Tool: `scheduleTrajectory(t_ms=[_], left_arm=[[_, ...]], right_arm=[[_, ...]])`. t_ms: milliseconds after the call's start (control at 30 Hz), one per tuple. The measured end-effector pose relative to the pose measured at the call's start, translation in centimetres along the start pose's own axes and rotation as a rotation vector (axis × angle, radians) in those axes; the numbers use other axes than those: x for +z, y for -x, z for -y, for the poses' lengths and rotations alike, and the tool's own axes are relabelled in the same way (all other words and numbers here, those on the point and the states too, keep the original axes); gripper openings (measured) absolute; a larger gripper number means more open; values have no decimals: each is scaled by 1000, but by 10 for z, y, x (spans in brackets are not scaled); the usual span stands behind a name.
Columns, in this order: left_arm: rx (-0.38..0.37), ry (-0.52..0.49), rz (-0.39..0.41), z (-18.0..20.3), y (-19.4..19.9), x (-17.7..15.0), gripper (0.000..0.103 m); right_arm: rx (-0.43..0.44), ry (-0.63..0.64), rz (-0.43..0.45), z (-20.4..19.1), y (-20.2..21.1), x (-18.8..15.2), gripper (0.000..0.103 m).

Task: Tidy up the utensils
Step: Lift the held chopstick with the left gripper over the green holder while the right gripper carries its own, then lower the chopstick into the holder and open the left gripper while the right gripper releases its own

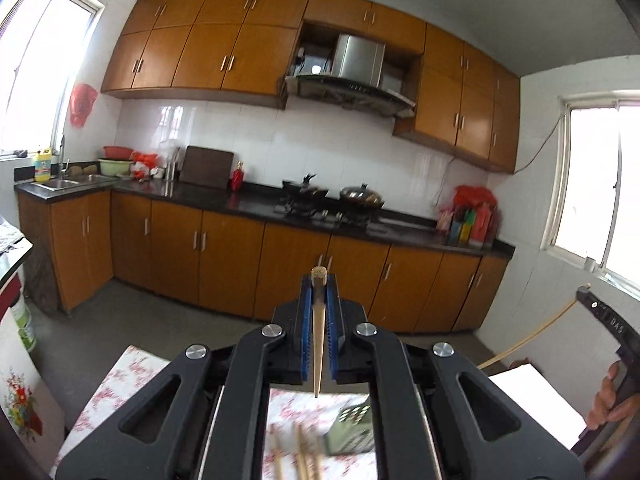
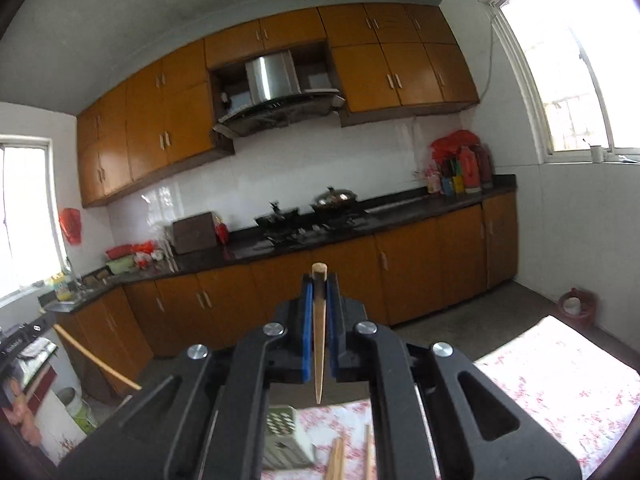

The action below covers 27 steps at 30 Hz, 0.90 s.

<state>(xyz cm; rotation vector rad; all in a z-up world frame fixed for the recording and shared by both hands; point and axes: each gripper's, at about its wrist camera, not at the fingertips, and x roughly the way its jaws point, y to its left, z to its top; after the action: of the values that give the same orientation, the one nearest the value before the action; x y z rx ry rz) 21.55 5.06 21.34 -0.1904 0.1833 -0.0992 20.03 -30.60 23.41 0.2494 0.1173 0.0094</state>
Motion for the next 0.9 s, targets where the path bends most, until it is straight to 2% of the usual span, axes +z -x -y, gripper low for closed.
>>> scheduleTrajectory(t_ms=[100,300,500,733,833,900], left_arm=[[-28,9,1,18,-7,-1,7],[-66,15,-58,37,-30,-26,7],[-60,18,-151,41,-50,-56,7],[-55,17,-218,39,-60,-75,7],[-46,15,-226,38,-62,-75,7],[-46,17,-224,36,-59,-73,8]], right_arm=[[45,5,0,-14,-5,2,8],[96,29,-70,-35,-18,-17,8],[83,28,-158,-43,-41,-47,8],[68,25,-220,-38,-63,-72,8],[51,18,-225,-35,-65,-76,11],[47,9,-220,-30,-63,-76,18]])
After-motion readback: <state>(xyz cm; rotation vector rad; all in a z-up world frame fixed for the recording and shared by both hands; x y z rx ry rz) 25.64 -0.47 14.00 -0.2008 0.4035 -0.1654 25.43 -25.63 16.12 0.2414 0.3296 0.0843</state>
